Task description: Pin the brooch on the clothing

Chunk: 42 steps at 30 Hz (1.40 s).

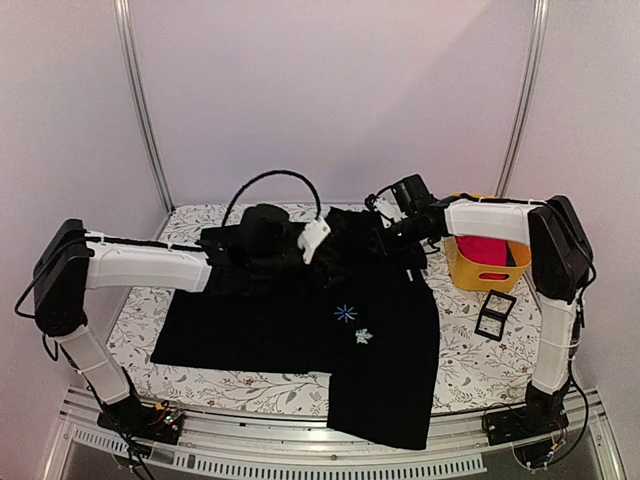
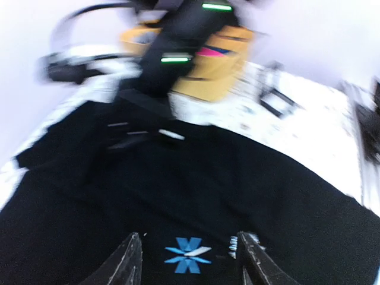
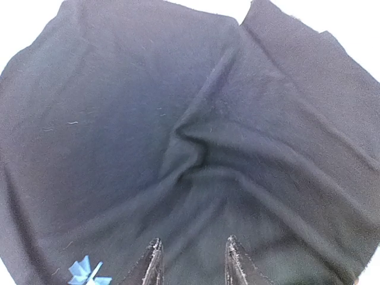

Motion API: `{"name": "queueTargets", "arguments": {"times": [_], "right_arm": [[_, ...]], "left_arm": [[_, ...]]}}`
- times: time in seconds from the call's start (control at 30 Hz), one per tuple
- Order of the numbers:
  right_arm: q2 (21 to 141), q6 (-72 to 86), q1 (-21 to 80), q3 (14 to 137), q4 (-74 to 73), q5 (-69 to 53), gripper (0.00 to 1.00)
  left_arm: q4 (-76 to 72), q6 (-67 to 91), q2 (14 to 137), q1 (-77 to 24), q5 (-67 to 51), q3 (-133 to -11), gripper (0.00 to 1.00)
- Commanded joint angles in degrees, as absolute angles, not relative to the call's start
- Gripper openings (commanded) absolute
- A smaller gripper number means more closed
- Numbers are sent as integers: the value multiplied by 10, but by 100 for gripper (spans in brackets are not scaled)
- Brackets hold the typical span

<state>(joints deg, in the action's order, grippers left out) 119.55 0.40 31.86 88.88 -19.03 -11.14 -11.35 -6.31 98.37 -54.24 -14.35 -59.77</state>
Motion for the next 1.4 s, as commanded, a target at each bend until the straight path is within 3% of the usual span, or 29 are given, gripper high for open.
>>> {"name": "queueTargets", "arguments": {"times": [0.0, 0.07, 0.2, 0.37, 0.57, 0.9, 1.2, 1.37], "right_arm": [[1053, 88, 335, 789, -256, -47, 31], [1002, 124, 347, 741, -291, -23, 24], [930, 206, 374, 645, -363, 7, 0], [856, 315, 434, 551, -423, 48, 0], [828, 407, 514, 469, -420, 7, 0], [849, 491, 569, 354, -377, -78, 0], [723, 558, 572, 266, -407, -117, 0], [702, 553, 574, 294, -401, -115, 0]], "left_arm": [[-39, 18, 962, -408, 13, -653, 55], [8, 28, 984, -352, 41, -689, 54], [86, -4, 1066, -280, 136, -766, 54], [214, -55, 1214, -230, 191, -911, 53], [268, -89, 1330, -205, 212, -998, 52], [274, -130, 1396, -175, 230, -1037, 52], [278, -149, 1429, -135, 242, -1098, 52], [278, -153, 1436, -131, 232, -1107, 52]]}}
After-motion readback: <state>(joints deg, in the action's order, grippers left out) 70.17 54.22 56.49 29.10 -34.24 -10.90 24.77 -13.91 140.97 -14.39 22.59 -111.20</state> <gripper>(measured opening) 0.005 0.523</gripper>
